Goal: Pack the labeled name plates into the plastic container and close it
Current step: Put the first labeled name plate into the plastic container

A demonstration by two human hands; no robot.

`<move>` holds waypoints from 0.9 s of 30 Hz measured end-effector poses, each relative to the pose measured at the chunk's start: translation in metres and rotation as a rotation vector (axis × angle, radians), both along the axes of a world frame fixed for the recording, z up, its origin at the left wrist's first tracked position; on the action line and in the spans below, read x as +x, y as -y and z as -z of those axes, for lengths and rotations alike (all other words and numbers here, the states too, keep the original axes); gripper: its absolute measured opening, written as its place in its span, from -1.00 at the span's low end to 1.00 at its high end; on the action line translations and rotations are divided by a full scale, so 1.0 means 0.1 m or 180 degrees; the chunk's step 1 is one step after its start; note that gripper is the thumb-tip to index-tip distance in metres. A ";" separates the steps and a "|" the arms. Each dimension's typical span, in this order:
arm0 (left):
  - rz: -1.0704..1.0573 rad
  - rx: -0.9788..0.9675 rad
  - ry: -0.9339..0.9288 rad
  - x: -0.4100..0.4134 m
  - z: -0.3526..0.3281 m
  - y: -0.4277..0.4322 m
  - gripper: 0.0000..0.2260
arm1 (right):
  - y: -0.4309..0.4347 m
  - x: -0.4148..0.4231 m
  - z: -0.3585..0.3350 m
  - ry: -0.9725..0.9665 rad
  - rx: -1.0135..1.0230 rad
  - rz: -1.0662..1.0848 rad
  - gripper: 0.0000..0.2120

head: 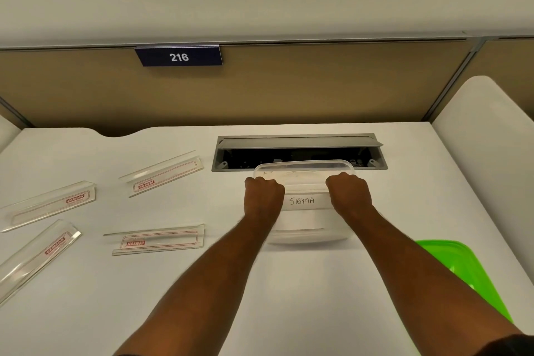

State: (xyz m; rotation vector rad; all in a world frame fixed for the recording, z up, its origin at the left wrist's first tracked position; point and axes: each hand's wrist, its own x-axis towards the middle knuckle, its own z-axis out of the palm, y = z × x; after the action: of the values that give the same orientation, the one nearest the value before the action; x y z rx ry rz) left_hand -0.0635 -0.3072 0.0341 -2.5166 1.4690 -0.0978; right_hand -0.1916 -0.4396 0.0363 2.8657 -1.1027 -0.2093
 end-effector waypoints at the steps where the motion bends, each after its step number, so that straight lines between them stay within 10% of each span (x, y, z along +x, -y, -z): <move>1: 0.0005 -0.0006 0.0005 0.00 0.00 0.00 -0.86 | -0.01 0.01 0.01 -0.0017 -0.0014 0.0010 -0.84; 16: 0.0126 -0.0244 -0.0131 -0.01 -0.11 -0.11 -0.89 | -0.14 -0.01 -0.04 0.0195 0.0131 0.0209 -0.76; 27: 0.0150 -0.1764 0.0078 0.45 -0.40 -1.12 -0.86 | -1.14 0.74 -0.67 0.2320 0.0428 -0.0329 -0.77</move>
State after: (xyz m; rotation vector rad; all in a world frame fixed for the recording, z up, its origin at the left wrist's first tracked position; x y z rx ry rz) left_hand -0.0186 -0.1955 0.0742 -2.8750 1.6734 -0.6203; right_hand -0.1180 -0.3260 0.1033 3.1836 -1.0254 0.8607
